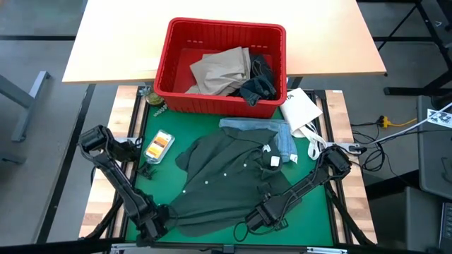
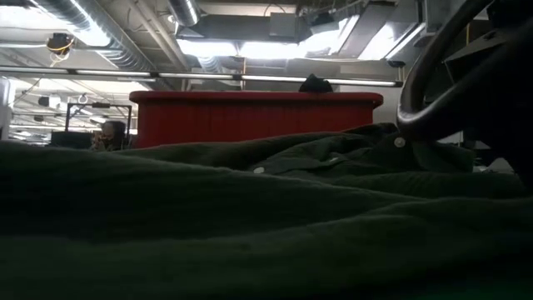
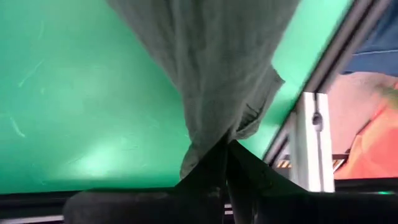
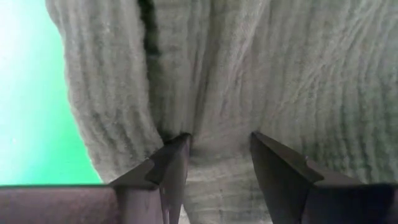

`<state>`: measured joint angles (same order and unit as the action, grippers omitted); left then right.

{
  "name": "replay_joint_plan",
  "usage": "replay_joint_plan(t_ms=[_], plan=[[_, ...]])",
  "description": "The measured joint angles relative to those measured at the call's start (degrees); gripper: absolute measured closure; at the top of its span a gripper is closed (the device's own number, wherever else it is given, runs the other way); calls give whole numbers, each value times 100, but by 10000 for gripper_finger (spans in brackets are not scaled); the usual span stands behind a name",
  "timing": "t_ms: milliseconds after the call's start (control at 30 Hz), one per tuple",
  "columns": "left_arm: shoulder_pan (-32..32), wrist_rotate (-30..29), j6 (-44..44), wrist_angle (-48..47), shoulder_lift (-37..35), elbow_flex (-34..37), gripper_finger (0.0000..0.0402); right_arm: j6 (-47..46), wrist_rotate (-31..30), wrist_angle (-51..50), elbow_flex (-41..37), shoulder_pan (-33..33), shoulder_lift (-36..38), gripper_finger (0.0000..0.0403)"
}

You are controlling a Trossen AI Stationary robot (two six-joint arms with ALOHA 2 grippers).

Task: Fold Laundry from Bin
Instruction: Fold the green polo shirt

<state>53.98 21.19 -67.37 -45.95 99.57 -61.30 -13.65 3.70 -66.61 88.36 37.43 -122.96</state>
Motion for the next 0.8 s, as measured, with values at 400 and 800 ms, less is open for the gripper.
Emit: replay_joint_plan(t_ms=[400,800], plan=[[63,-494,6,28,-10,-140,398,0,0,4,-2,2,-2,226],[-10,-1527,-560,-33,-15,-142,275,0,0,7,-2,2,-4,226]])
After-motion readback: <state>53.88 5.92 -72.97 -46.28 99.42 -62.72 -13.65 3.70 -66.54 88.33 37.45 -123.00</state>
